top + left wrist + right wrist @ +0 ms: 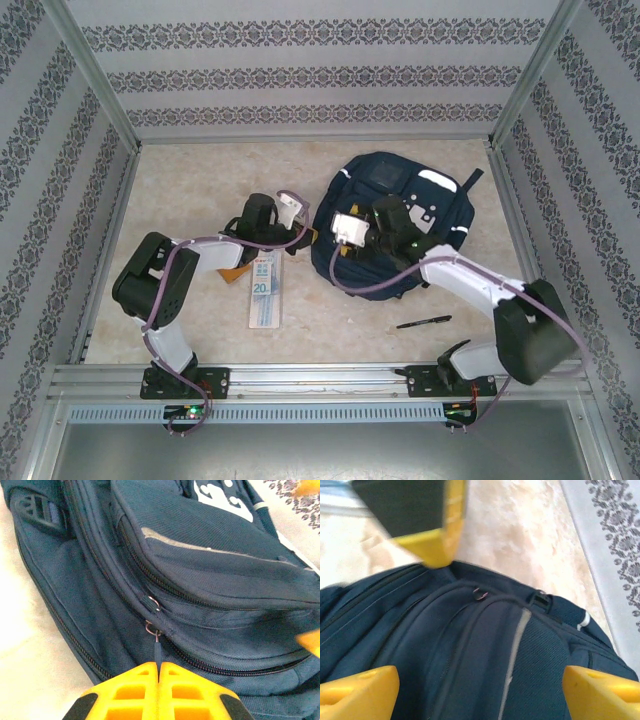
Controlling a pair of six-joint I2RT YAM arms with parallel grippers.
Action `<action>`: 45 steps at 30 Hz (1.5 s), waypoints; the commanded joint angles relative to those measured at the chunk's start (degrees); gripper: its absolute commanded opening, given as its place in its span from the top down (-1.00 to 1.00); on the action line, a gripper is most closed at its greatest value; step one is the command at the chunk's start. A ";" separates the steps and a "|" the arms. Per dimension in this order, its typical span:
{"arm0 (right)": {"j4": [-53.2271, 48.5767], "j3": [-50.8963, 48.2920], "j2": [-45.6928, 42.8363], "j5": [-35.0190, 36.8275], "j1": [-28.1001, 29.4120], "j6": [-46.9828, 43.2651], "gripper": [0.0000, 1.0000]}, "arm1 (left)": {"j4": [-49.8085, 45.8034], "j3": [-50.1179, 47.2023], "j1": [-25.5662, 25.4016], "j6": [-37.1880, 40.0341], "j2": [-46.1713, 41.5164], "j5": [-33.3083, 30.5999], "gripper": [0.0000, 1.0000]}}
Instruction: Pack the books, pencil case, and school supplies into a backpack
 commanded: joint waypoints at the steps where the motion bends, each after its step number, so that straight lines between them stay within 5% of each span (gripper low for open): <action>1: -2.52 4.79 4.17 3.00 0.28 9.70 -0.63 | 4.19 -0.22 -1.59 -1.21 -2.94 1.07 1.00; 5: -5.70 7.38 8.93 4.30 0.36 9.17 -0.34 | 4.06 -1.86 -2.38 -0.31 -3.41 -0.05 1.00; 10: -6.78 7.33 10.93 0.40 0.54 10.48 -0.39 | 2.59 -2.35 -2.40 2.29 -2.82 -1.58 1.00; 14: -7.16 7.64 12.28 6.25 1.38 7.64 -0.24 | 0.27 -1.22 -2.40 4.63 -2.18 -2.49 1.00; 20: -9.76 7.93 11.02 4.31 1.51 0.59 0.96 | -0.93 -0.34 -2.28 7.24 -2.26 -4.06 1.00; 21: -10.90 7.98 10.15 2.38 1.51 -1.29 1.00 | -1.86 0.09 -2.28 8.25 -2.42 -4.58 1.00; 27: -14.54 1.95 0.18 -14.49 1.77 -19.79 1.00 | -5.62 2.45 -0.63 13.35 -2.80 -8.29 1.00; 45: -14.33 -0.67 -5.92 -13.00 8.37 -27.29 1.00 | -5.58 16.34 5.07 11.95 10.74 -10.06 1.00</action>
